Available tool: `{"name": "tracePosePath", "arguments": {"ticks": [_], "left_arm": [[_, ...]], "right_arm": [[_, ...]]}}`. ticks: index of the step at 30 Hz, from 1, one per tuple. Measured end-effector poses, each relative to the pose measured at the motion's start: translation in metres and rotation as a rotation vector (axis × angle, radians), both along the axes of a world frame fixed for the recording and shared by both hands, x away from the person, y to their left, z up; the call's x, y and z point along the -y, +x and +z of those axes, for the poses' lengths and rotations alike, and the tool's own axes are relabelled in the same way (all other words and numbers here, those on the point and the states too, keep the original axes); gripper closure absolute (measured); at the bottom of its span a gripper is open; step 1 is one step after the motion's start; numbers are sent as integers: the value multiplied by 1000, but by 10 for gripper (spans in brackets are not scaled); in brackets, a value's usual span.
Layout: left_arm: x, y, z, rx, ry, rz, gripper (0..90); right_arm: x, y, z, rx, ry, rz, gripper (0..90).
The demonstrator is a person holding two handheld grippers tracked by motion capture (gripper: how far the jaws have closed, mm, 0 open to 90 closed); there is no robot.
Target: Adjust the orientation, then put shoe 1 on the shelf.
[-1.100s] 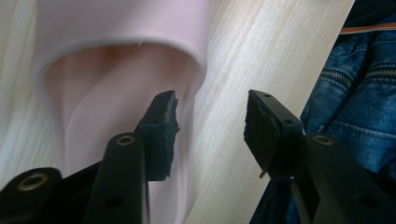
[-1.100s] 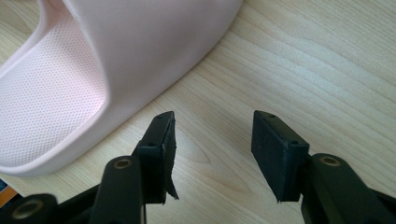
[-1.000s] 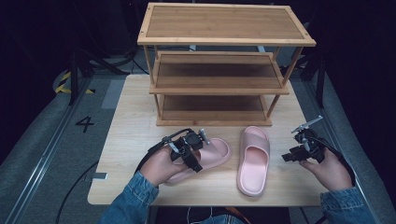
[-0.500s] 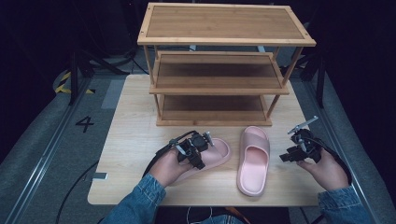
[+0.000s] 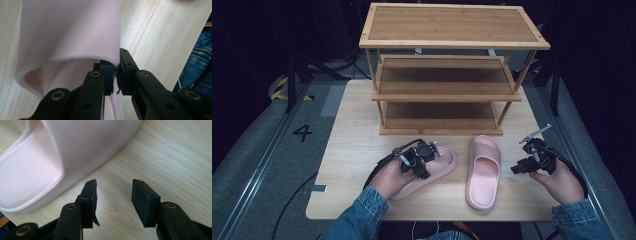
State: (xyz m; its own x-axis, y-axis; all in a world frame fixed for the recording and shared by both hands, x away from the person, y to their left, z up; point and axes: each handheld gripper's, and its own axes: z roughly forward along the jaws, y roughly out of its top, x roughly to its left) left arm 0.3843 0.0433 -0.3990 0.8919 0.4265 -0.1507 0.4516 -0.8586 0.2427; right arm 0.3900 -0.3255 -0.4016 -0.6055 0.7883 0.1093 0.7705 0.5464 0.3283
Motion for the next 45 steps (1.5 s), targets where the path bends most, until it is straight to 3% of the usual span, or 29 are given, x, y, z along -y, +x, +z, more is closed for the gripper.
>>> {"name": "tracePosePath", "arguments": {"ticks": [6,20,24,45], "left_arm": [[-4,-5,9,-3,-9,-9,839],[-15,-10,53,24,-32,-10,838],[-14,-9,68,43,-18,-25,838],[-11,-6,124,114,-40,-56,836]], "right_arm": [[-3,1,2,5,4,8,554],[2,0,7,14,18,-6,550],[3,0,6,7,22,-16,550],[5,1,6,3,27,-21,549]]}}
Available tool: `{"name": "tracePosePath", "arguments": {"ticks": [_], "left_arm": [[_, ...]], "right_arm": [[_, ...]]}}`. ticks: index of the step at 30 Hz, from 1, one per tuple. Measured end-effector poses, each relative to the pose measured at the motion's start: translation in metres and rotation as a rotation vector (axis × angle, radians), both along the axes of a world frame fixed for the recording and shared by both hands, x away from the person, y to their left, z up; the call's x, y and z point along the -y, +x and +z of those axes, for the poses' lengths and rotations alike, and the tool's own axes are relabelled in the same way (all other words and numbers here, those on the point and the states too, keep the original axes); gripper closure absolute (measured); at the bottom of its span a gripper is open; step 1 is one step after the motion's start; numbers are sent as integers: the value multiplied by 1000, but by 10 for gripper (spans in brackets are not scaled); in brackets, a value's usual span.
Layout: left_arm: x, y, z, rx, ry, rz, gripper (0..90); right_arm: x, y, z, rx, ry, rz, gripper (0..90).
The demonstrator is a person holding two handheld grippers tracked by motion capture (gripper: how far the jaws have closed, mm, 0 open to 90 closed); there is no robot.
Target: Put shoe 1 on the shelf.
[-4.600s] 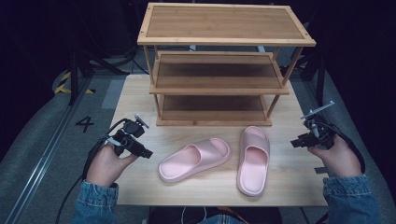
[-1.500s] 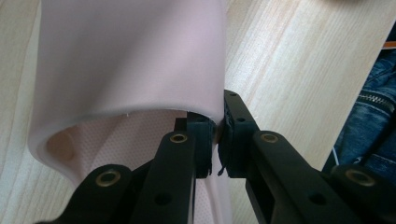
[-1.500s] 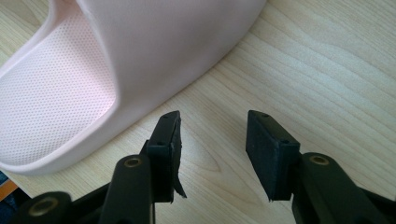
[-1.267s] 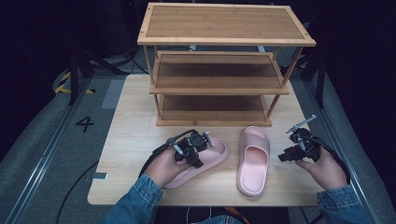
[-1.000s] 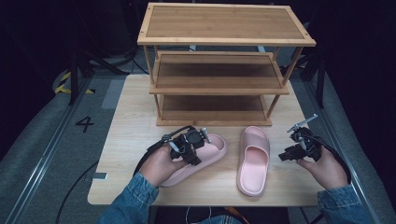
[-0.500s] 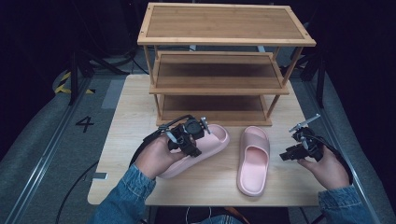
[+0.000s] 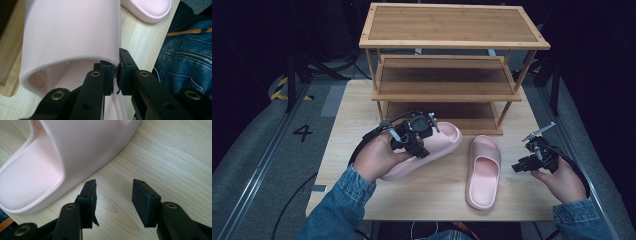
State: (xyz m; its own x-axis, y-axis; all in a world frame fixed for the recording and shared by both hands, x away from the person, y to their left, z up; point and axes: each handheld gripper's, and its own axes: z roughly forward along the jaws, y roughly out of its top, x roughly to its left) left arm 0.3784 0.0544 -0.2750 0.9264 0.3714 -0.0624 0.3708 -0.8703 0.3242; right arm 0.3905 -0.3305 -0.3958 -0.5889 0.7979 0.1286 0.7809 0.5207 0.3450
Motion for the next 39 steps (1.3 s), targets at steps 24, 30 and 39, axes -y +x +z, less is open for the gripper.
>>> {"name": "tracePosePath", "arguments": {"ticks": [24,30,39], "left_arm": [[16,30,63,132,-13,20,828],[20,49,68,163,7,54,828],[24,81,63,178,-1,110,829]], "right_arm": [[-7,-4,6,14,-6,16,549],[-7,-4,7,16,-3,19,550],[-8,-4,8,21,2,28,555]]}}
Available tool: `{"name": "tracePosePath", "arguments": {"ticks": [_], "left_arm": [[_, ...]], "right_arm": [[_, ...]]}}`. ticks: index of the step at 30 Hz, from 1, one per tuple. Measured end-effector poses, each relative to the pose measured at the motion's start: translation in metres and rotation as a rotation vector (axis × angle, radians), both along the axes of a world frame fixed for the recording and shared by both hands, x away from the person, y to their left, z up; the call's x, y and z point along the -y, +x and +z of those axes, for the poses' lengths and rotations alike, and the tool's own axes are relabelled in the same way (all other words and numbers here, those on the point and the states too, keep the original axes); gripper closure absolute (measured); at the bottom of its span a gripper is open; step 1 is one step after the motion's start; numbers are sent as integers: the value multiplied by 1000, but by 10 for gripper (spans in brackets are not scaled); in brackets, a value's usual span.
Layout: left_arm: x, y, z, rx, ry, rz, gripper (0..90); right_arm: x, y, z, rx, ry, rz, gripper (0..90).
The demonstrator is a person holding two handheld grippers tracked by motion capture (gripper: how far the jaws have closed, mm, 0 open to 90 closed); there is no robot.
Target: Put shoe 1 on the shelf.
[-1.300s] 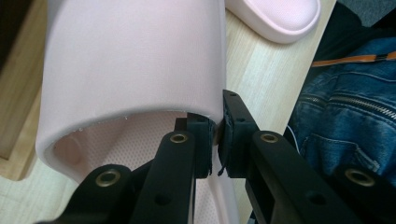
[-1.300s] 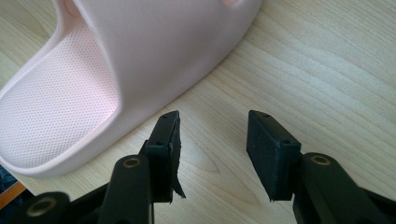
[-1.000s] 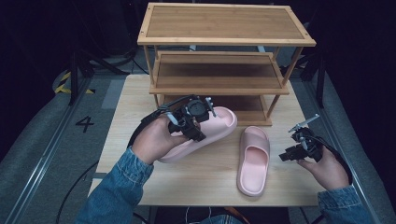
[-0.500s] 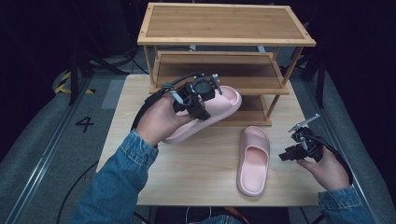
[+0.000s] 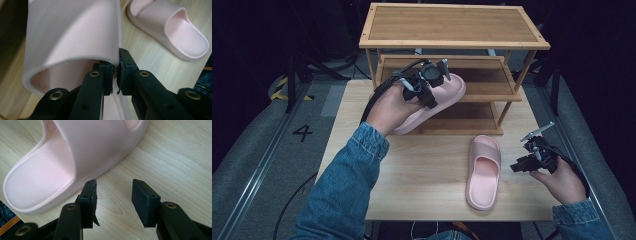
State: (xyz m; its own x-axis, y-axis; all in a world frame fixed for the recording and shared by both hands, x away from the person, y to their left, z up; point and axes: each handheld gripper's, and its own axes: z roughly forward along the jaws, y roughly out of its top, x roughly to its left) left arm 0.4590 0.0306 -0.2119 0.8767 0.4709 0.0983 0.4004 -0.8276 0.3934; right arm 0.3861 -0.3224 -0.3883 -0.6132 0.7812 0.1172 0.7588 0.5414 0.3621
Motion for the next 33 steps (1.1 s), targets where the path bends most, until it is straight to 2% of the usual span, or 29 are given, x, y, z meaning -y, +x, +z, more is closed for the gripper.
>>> {"name": "tracePosePath", "arguments": {"ticks": [3,8,15,18,21,24,25,29,33], "left_arm": [[3,4,-1,1,1,3,828],[9,13,-5,32,11,28,828],[17,22,-13,68,47,79,824],[18,26,-14,84,58,83,823],[16,30,-14,89,24,104,823],[16,34,-14,105,27,121,824],[16,34,-15,103,23,145,825],[16,40,-16,119,25,161,825],[17,46,-18,121,3,214,822]], "right_arm": [[-1,0,-1,-5,5,1,559],[-4,0,-2,-7,9,11,563],[-5,-1,0,15,7,23,570],[-5,-2,2,23,12,25,570],[-6,-2,2,23,10,28,570],[-6,-4,4,35,5,36,571],[-6,-4,4,37,6,37,570],[-7,-5,7,46,10,40,571],[-8,-6,7,49,8,45,570]]}}
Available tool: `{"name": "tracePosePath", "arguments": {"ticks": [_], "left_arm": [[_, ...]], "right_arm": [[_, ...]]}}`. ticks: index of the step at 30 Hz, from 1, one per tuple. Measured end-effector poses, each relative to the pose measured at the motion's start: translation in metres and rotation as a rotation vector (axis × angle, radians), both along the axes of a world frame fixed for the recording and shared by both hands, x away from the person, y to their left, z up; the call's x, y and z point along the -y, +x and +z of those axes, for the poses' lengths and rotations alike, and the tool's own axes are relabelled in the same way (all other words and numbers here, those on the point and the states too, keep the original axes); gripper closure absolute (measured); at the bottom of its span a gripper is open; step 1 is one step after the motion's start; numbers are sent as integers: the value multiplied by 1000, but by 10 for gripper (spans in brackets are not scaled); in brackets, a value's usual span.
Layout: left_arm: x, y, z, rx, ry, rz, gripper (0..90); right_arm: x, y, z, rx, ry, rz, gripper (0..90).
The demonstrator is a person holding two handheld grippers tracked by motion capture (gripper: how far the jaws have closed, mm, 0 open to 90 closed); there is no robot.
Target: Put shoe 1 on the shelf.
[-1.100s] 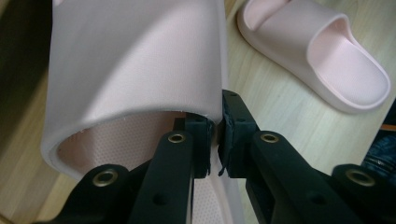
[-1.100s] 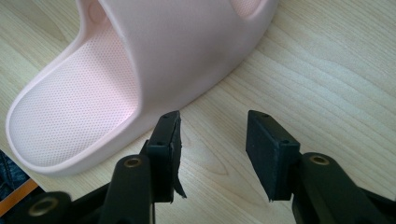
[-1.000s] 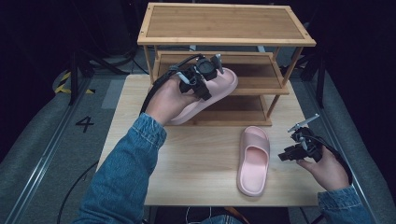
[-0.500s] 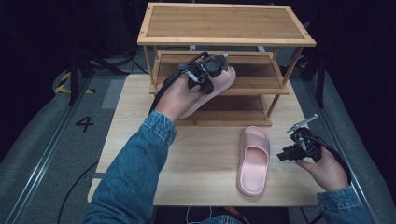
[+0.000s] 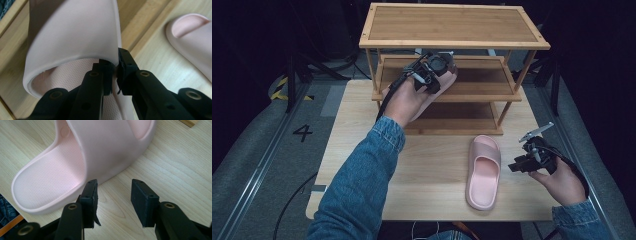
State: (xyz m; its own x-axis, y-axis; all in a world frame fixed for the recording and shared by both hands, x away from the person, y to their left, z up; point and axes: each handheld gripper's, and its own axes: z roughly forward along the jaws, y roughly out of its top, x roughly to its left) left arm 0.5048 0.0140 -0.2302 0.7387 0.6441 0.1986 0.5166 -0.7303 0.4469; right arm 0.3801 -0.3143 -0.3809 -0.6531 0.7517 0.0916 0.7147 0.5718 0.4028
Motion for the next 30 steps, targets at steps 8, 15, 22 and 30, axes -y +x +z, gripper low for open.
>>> {"name": "tracePosePath", "arguments": {"ticks": [8,15,22,30], "left_arm": [[-2,9,-3,11,-25,41,799],[-8,6,-3,15,-42,46,576],[-35,-16,8,-3,-136,-31,541],[-77,-39,26,-114,-199,-124,561]], "right_arm": [[0,-1,2,12,0,4,570],[0,-1,1,6,-1,8,563],[1,0,1,2,0,3,556],[-3,3,-2,-9,-2,5,555]]}}
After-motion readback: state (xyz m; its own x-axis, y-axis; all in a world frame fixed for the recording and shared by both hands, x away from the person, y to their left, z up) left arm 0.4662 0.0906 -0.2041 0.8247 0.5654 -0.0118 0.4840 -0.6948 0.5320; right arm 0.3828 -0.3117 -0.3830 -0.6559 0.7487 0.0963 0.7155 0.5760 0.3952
